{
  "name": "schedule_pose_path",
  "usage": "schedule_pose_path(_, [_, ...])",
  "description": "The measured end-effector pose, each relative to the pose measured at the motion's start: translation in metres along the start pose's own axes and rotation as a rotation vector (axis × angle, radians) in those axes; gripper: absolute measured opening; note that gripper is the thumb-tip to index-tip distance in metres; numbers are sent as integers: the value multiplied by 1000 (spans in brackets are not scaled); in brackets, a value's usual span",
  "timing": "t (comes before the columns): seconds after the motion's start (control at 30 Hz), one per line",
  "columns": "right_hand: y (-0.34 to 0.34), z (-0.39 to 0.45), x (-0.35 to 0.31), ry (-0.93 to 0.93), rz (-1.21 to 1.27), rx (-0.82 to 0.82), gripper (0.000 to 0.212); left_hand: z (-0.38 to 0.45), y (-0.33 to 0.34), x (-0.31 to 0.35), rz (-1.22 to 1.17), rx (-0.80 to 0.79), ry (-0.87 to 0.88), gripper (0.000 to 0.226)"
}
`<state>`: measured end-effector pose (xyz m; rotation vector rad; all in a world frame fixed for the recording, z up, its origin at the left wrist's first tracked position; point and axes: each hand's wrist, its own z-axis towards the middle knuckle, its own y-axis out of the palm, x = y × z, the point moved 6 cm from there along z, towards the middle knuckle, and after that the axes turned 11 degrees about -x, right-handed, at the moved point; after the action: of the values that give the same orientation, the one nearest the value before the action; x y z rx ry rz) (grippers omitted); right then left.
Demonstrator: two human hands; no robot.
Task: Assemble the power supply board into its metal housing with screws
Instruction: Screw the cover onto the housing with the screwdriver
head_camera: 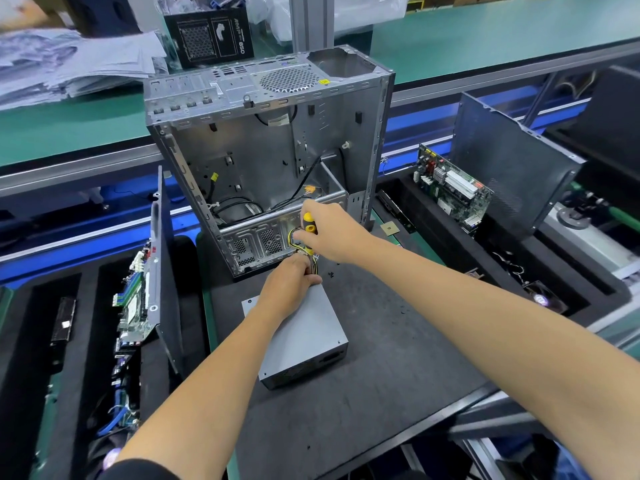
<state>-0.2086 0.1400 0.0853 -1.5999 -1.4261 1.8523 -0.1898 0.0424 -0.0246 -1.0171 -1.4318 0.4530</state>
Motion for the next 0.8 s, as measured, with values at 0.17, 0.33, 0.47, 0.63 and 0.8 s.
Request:
schedule_pose_path(0.17, [0, 0, -1, -45, 15, -32, 23, -3, -2, -4, -114, -17, 28, 22])
schedule_pose_path(0.33, [-1, 0, -1, -74, 9, -54, 21, -8, -6, -15, -263, -25, -12, 8])
schedule_pose_path(0.47, [-1, 0, -3, -99, -1, -66, 20, -11, -4, -14, -287, -12, -8, 10])
schedule_pose_path(0.63, [0, 0, -6, -121, -36, -103, 19, -11, -2, -18, -271, 27, -24, 10])
schedule_pose_path(0.8, [-3, 0, -8, -136, -46, -121, 18, -11, -2, -19, -289, 34, -18, 17])
